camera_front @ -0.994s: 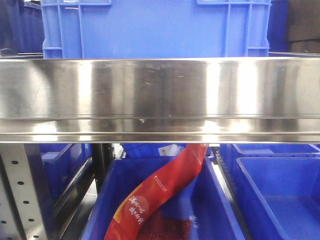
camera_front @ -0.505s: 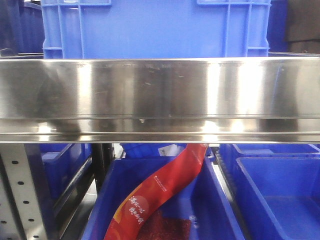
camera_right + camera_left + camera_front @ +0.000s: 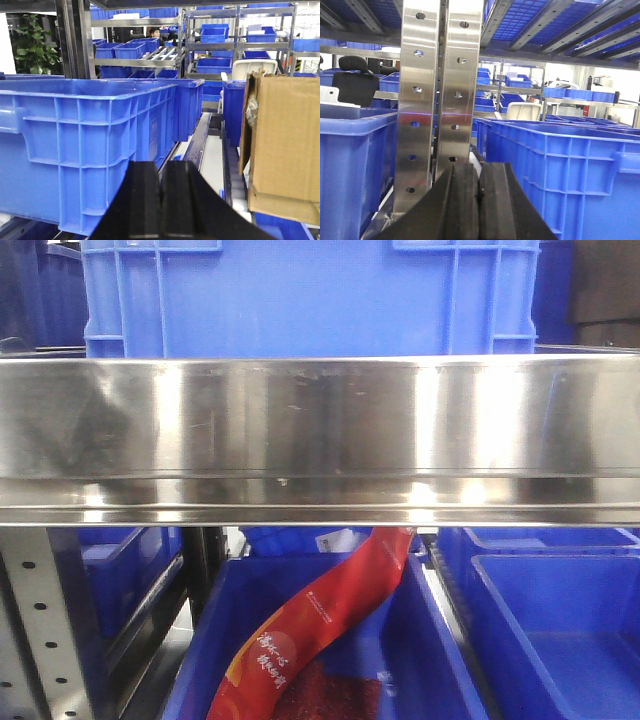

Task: Grab block from conveyor and place in blue bin

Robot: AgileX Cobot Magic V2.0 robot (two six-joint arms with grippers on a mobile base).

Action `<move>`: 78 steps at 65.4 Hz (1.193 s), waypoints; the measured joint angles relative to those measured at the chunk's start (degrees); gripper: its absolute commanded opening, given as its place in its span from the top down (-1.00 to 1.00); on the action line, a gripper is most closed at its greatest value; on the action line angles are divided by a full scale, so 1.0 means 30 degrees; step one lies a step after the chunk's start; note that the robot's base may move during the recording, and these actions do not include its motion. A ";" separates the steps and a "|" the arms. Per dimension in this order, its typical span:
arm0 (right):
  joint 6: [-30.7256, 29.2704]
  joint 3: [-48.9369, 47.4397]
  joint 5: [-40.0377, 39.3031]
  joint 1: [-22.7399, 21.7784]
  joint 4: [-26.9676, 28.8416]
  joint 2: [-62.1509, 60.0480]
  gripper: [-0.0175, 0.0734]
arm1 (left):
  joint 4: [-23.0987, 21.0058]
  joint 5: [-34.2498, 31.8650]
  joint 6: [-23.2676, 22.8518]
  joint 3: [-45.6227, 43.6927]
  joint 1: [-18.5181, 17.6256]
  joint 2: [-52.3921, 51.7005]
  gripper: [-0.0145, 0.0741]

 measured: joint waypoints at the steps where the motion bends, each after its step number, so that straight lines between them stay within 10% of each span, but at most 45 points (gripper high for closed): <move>1: 0.0000 0.0068 0.0000 -0.0043 -0.0043 -0.0107 0.97 | 0.0000 0.0000 0.0000 0.0000 0.0000 0.0000 0.92; 26: 0.0079 0.5652 0.0067 -0.4024 -0.0582 -0.5819 0.97 | 0.0000 0.0000 0.0000 0.0039 0.0000 0.0000 0.92; 46: 0.2694 0.6151 0.1228 -0.4247 -0.2364 -0.7394 0.97 | 0.0000 0.0000 0.0000 0.0039 0.0000 0.0000 0.92; 78: 0.1036 0.6151 0.1717 -0.4247 -0.2491 -0.7441 0.97 | 0.0000 0.0000 0.0000 0.0039 0.0000 0.0000 0.92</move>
